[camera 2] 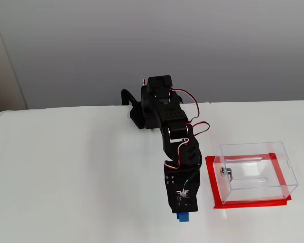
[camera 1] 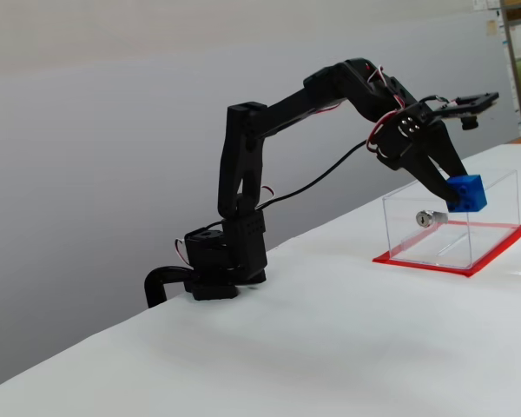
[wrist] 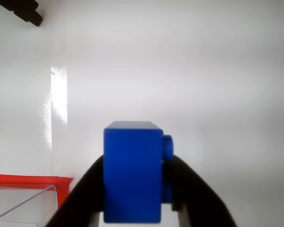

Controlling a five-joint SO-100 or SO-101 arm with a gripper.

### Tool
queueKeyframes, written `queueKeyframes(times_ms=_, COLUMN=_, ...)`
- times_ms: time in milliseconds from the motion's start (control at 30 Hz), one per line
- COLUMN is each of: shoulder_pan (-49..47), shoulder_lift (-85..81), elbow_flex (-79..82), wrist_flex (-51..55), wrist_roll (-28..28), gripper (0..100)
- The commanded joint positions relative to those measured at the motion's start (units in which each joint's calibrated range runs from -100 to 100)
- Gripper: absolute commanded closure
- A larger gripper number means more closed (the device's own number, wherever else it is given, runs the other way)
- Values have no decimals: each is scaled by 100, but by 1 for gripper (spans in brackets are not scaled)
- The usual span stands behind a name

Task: Pick the blue lego brick and place it into the transparent box

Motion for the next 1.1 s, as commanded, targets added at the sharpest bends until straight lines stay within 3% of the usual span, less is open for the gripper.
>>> queueKeyframes(times_ms=0, shoulder_pan=-33, shoulder_lift=-800, elbow_flex=-211, wrist_flex=220, wrist_roll=15, gripper=98)
queueKeyframes(times_ms=567, shoulder_pan=-787, shoulder_lift=-2735, elbow_flex=1571, wrist_flex=272, wrist_roll=15, gripper=98)
queueKeyframes(times_ms=1067, shoulder_pan=-2887, shoulder_lift=-2837, elbow_flex=1661, wrist_flex=-102, wrist_roll=10, gripper=98)
